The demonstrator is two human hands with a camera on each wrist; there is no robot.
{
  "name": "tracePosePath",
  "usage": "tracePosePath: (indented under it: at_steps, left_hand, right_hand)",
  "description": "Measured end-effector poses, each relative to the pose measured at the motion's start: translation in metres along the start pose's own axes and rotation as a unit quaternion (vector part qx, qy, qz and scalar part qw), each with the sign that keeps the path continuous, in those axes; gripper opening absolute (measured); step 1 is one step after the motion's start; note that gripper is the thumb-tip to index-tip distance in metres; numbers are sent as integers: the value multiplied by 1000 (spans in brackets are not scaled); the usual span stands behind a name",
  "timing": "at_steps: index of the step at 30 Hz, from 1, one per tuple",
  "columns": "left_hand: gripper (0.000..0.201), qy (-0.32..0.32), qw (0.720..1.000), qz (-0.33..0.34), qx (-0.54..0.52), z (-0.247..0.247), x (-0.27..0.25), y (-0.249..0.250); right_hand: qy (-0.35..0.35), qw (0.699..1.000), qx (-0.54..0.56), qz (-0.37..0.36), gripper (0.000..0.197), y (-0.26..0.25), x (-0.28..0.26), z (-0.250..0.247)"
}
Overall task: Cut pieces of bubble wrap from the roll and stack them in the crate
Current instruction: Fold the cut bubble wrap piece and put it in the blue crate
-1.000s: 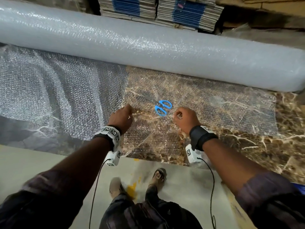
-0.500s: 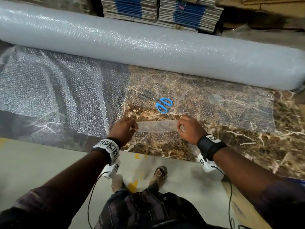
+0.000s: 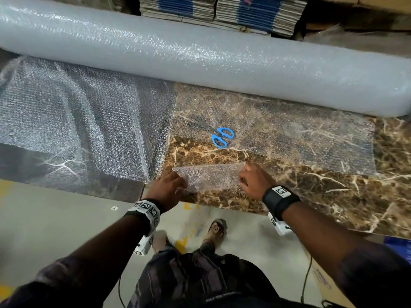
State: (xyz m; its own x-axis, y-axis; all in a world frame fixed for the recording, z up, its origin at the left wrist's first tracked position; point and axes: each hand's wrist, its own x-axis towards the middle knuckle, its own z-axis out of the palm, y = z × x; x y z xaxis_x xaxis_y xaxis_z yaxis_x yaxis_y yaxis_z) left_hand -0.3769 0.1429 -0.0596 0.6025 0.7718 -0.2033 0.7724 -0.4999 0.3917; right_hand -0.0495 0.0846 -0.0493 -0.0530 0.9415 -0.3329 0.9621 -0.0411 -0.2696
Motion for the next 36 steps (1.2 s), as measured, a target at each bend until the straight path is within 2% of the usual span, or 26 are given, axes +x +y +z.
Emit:
tracePosePath:
  at_steps: [2, 5, 8, 11, 14, 17, 20, 23, 25, 27, 30, 33, 36]
  left_hand:
    - [17, -9, 1000, 13, 25, -2, -3, -1]
    - [29, 24, 998, 15, 49, -15, 0, 4]
    - [41, 46, 998, 23, 44, -22, 12, 22]
    - [44, -2, 999, 23, 33, -12, 24, 38]
    - [57, -62, 997, 19, 44, 4, 25, 35]
    - [62, -58, 996, 24, 65, 15, 21, 25]
    - [59, -53, 997, 24, 56, 15, 17, 19]
    - [46, -17, 999, -9, 38, 6, 17, 16]
    - [45, 2, 998, -43, 54, 3, 18, 11]
    - [48, -7, 996, -70, 56, 0, 21, 7]
    - [48, -11, 996, -80, 33, -6, 24, 9]
    - [42, 5, 996, -85, -25, -8, 25, 16]
    - [39, 35, 990, -97, -93, -4, 23, 20]
  right_hand:
    - [-11, 1000, -7, -7, 11, -1, 1, -7]
    - [40, 999, 10, -24, 18, -15, 6, -25]
    - [79, 994, 13, -79, 14, -44, 19, -32]
    - [28, 992, -20, -118, 42, -74, 24, -17]
    - [-47, 989, -116, -76, 70, -78, 19, 11]
    - [-59, 985, -152, -50, 82, -49, 9, 29]
    - [-63, 986, -154, -29, 84, -25, 3, 26]
    - [-68, 991, -119, 8, 82, -13, 4, 16]
    - [-36, 996, -74, 19, 74, -12, 9, 5]
    - [-1, 1000, -12, 21, 61, -15, 16, -6]
    - [9, 998, 44, 41, 48, -20, 25, -9]
    - [31, 987, 131, 88, 22, -20, 26, -2]
    - [66, 958, 249, 129, 15, -15, 23, 1]
